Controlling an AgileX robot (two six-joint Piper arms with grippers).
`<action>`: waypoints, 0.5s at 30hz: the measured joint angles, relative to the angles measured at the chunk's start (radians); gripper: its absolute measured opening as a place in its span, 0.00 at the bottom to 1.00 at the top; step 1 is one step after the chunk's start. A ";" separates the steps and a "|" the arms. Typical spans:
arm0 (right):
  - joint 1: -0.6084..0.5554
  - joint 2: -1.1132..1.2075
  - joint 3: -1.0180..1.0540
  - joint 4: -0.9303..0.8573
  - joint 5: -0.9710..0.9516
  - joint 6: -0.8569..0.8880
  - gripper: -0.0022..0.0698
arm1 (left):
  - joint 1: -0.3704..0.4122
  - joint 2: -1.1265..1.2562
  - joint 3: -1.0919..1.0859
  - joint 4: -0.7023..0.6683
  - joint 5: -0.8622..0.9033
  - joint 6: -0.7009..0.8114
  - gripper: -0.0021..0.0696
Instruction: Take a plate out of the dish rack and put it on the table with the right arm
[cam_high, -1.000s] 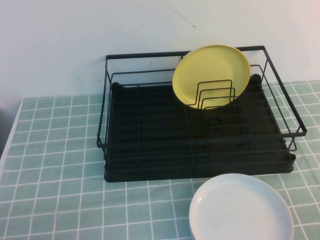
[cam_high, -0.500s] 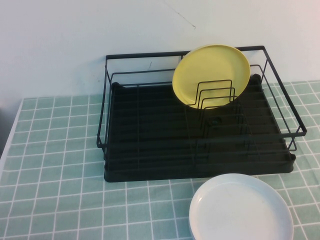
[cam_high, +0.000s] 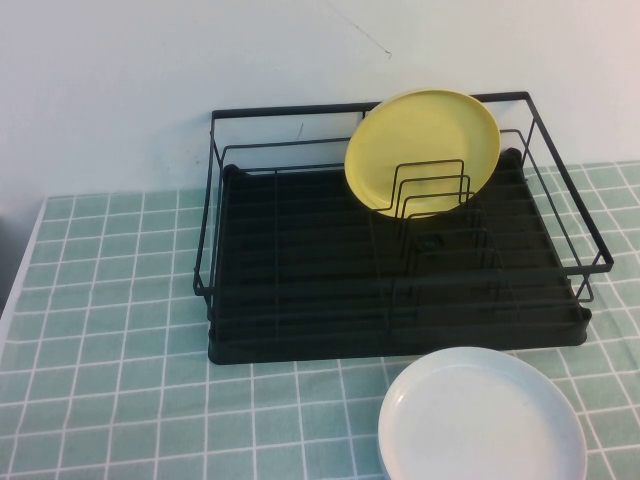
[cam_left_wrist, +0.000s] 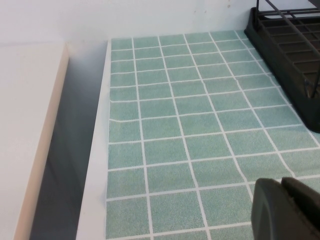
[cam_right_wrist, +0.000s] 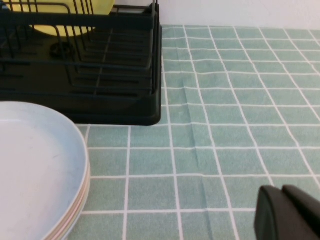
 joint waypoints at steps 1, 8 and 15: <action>0.000 0.000 0.000 0.000 0.000 0.000 0.03 | 0.000 0.000 0.000 0.000 0.000 0.000 0.02; 0.000 0.000 0.000 0.000 0.000 -0.044 0.03 | 0.000 0.000 0.000 0.000 0.000 0.000 0.02; 0.000 0.000 0.000 0.000 0.000 -0.047 0.03 | 0.000 0.000 0.000 0.000 0.000 0.000 0.02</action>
